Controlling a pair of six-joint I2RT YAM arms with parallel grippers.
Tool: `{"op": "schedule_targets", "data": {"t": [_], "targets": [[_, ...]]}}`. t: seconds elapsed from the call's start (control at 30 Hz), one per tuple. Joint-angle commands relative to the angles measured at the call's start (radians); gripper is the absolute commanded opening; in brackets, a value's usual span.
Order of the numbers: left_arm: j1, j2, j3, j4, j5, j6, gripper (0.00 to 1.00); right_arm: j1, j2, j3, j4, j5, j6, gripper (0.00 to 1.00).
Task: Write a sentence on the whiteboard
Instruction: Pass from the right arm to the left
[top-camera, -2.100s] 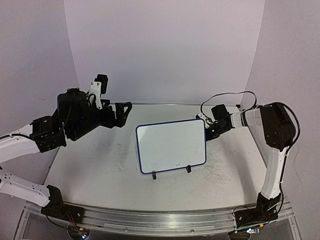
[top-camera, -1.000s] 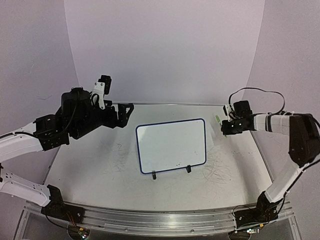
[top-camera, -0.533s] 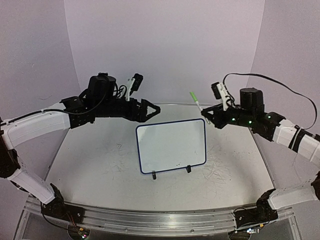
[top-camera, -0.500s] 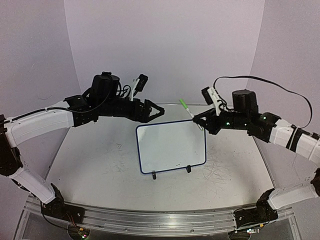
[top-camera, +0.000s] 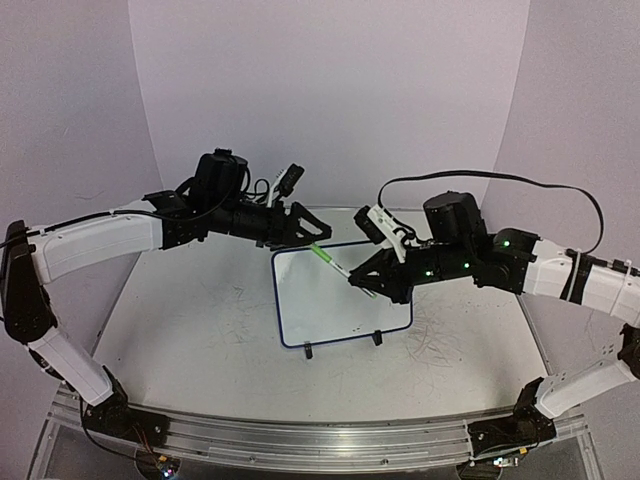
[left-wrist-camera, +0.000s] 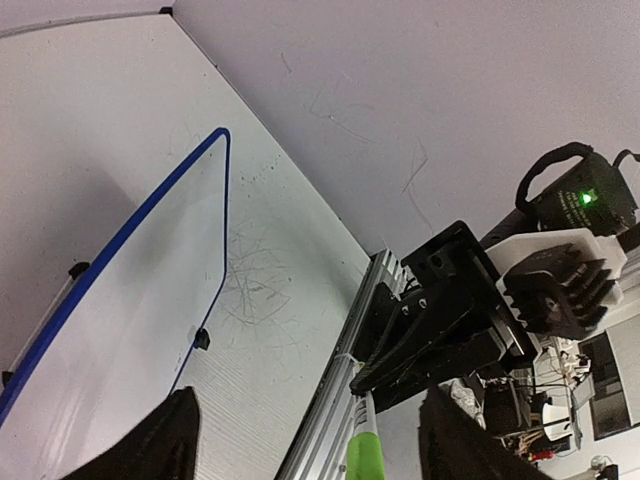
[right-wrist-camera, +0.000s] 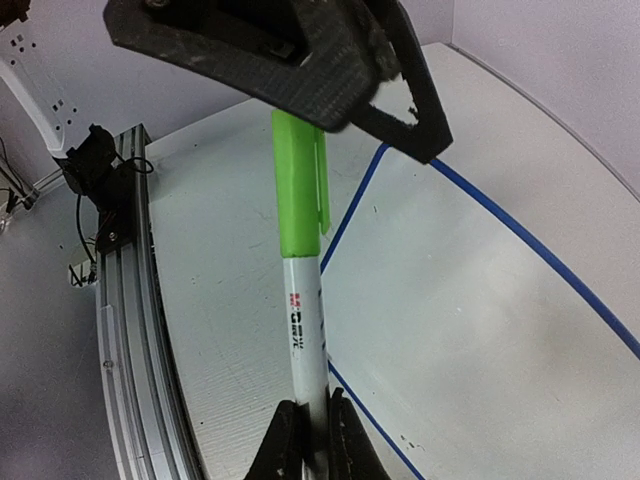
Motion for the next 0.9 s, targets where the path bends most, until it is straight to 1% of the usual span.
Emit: {"op": "schedule_targets", "data": {"t": [0.0,0.03,0.1,0.23,0.43,0.47,0.5,0.57,0.6,0.63,0.8,0.87], "targets": [[-0.002,0.005,0.024,0.042,0.099,-0.030,0.63,0.021,0.011,0.053,0.021,0.039,-0.016,0.00],[-0.002,0.006,0.023,0.044,0.114,-0.031,0.58,0.024,0.013,0.054,0.021,0.045,-0.017,0.00],[-0.003,0.003,0.016,0.055,0.138,-0.033,0.52,0.029,0.019,0.049,0.025,0.060,-0.018,0.00],[-0.004,0.002,0.002,0.073,0.193,-0.035,0.50,0.040,0.038,0.053,0.027,0.090,-0.020,0.00],[-0.006,0.002,-0.019,0.074,0.214,-0.033,0.36,0.047,0.043,0.055,0.034,0.117,-0.024,0.00],[-0.007,0.001,-0.023,0.075,0.212,-0.033,0.35,0.047,0.041,0.054,0.035,0.121,-0.024,0.00],[-0.008,0.001,-0.026,0.075,0.208,-0.032,0.39,0.049,0.039,0.054,0.036,0.127,-0.023,0.00],[-0.008,0.002,-0.034,0.075,0.210,-0.028,0.49,0.050,0.032,0.050,0.037,0.134,-0.022,0.00],[-0.008,0.002,-0.037,0.075,0.210,-0.027,0.52,0.050,0.028,0.048,0.038,0.136,-0.022,0.00],[-0.008,0.004,-0.041,0.074,0.210,-0.026,0.52,0.050,0.026,0.045,0.040,0.138,-0.021,0.00],[-0.009,0.008,-0.046,0.069,0.220,-0.022,0.46,0.052,0.030,0.043,0.040,0.142,-0.022,0.00],[-0.009,0.008,-0.048,0.066,0.220,-0.019,0.41,0.052,0.035,0.046,0.040,0.138,-0.023,0.00]]}}
